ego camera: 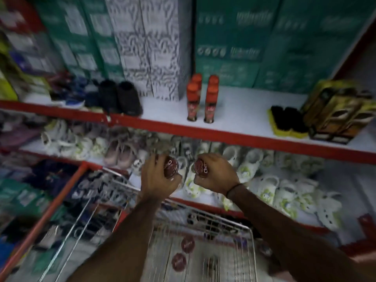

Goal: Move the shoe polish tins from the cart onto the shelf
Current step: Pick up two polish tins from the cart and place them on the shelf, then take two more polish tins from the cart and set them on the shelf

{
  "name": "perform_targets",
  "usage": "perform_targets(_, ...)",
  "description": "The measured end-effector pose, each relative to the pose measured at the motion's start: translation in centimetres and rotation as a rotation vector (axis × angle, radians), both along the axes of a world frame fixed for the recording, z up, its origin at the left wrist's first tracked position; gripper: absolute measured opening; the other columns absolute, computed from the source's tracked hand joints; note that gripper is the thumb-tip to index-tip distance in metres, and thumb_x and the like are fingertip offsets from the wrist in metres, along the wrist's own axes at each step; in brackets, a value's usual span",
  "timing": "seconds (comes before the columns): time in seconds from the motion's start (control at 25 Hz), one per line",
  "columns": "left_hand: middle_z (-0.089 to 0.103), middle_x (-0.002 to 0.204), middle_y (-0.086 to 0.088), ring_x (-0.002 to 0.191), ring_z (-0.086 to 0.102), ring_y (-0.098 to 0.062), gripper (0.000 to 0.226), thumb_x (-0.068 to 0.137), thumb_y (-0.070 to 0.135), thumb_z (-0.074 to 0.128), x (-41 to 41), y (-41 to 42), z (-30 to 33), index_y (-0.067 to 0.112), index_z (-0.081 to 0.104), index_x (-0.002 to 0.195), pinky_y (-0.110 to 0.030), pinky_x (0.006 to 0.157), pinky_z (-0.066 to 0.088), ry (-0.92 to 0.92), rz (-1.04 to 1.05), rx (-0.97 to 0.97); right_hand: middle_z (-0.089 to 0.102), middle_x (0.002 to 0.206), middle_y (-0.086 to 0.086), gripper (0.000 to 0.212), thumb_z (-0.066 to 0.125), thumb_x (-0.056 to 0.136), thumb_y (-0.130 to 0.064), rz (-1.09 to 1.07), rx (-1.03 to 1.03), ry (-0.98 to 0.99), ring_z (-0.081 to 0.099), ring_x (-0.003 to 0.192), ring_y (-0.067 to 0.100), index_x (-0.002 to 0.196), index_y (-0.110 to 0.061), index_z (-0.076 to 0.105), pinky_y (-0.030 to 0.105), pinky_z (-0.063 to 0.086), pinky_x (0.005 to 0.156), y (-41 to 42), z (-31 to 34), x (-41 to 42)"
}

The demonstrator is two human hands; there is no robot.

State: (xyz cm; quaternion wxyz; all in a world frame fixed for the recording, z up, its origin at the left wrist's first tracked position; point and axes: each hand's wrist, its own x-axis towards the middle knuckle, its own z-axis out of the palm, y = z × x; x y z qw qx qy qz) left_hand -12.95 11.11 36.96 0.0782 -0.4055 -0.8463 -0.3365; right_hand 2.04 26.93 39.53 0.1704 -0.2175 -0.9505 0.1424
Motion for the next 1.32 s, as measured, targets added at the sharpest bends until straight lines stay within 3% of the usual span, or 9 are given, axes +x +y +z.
perform_targets(0.2, 0.061, 0.109, -0.010, 0.098, 0.059, -0.031, 0.065, 0.063, 0.036, 0.070, 1.6, 9.9, 7.6, 0.010, 0.070, 0.123, -0.043, 0.085, 0.052, 0.145, -0.306, 0.104, 0.069, 0.122, 0.011, 0.071, 0.071, 0.067, -0.046, -0.229, -0.004, 0.112, 0.064, 0.112, 0.033, 0.129, -0.011, 0.064, 0.039, 0.052, 0.100, 7.8, 8.2, 2.4)
perform_targets(0.32, 0.062, 0.108, -0.011, 0.099, 0.061, -0.031, 0.067, 0.066, 0.042, 0.068, 4.4, 16.5, 9.1, 0.010, 0.070, 0.125, -0.043, 0.089, 0.054, 0.179, -0.444, 0.051, 0.062, 0.124, 0.011, 0.072, 0.080, 0.067, -0.041, -0.359, -0.048, 0.065, 0.065, 0.112, 0.031, 0.133, -0.017, 0.064, 0.037, 0.054, 0.098, 12.4, 10.0, 5.0)
perform_targets(0.44, 0.063, 0.112, -0.014, 0.106, 0.058, -0.035, 0.067, 0.075, 0.045, 0.067, 6.8, 22.8, 9.7, 0.009, 0.062, 0.131, -0.044, 0.094, 0.050, 0.125, -0.380, -0.112, 0.059, 0.126, 0.012, 0.068, 0.076, 0.074, -0.038, -0.341, -0.040, -0.055, 0.064, 0.114, 0.032, 0.138, -0.021, 0.061, 0.038, 0.056, 0.097, 16.5, 10.7, 5.8)
perform_targets(0.6, 0.066, 0.114, -0.019, 0.108, 0.058, -0.039, 0.047, 0.081, 0.031, 0.069, 6.7, 29.2, 9.3, 0.003, 0.055, 0.115, -0.043, 0.092, 0.042, 0.005, -0.225, -0.241, 0.060, 0.133, 0.016, 0.062, 0.071, 0.082, -0.030, -0.294, 0.015, -0.275, 0.059, 0.124, 0.036, 0.139, -0.011, 0.054, 0.045, 0.049, 0.106, 21.9, 10.4, 3.9)
perform_targets(0.76, 0.063, 0.124, -0.022, 0.117, 0.057, -0.042, 0.048, 0.085, 0.025, 0.070, 4.7, 33.1, 9.5, 0.002, 0.053, 0.124, -0.045, 0.098, 0.044, -0.024, -0.163, -0.289, 0.061, 0.133, 0.018, 0.056, 0.070, 0.087, -0.030, -0.245, 0.022, -0.370, 0.053, 0.131, 0.035, 0.135, -0.007, 0.055, 0.049, 0.031, 0.120, 25.6, 10.5, 1.0)
perform_targets(0.84, 0.061, 0.129, -0.022, 0.120, 0.056, -0.043, 0.049, 0.086, 0.024, 0.070, 4.3, 33.9, 9.9, 0.001, 0.053, 0.125, -0.045, 0.101, 0.044, -0.039, -0.162, -0.290, 0.058, 0.138, 0.018, 0.063, 0.071, 0.087, -0.031, -0.241, -0.026, -0.372, 0.052, 0.133, 0.035, 0.141, -0.008, 0.049, 0.050, 0.033, 0.120, 26.7, 11.1, 0.3)
perform_targets(1.0, 0.061, 0.122, -0.023, 0.115, 0.058, -0.043, 0.034, 0.085, 0.017, 0.067, 5.4, 31.7, 10.9, 0.001, 0.063, 0.115, -0.049, 0.095, 0.049, -0.011, -0.189, -0.045, 0.062, 0.136, 0.012, 0.059, 0.064, 0.084, -0.024, -0.245, 0.007, -0.092, 0.057, 0.127, 0.035, 0.141, -0.016, 0.053, 0.049, 0.049, 0.105, 25.2, 12.2, 1.3)
perform_targets(1.2, 0.061, 0.106, -0.017, 0.101, 0.060, -0.035, 0.021, 0.081, 0.011, 0.062, 6.0, 22.5, 8.8, 0.003, 0.066, 0.100, -0.041, 0.085, 0.051, 0.120, -0.179, 0.289, 0.068, 0.086, 0.007, 0.023, 0.064, 0.070, -0.015, -0.109, 0.156, 0.435, 0.062, 0.084, 0.032, 0.092, -0.009, 0.067, 0.042, 0.052, 0.078, 17.0, 10.1, 3.1)
perform_targets(1.32, 0.059, 0.098, -0.018, 0.090, 0.057, -0.035, 0.012, 0.079, 0.006, 0.062, 5.7, 14.4, 4.5, 0.001, 0.062, 0.090, -0.041, 0.076, 0.046, 0.196, -0.088, 0.264, 0.067, 0.079, 0.010, 0.016, 0.063, 0.071, -0.014, 0.001, 0.148, 0.445, 0.061, 0.078, 0.035, 0.084, -0.005, 0.068, 0.043, 0.049, 0.073, 10.3, 6.0, 2.8)
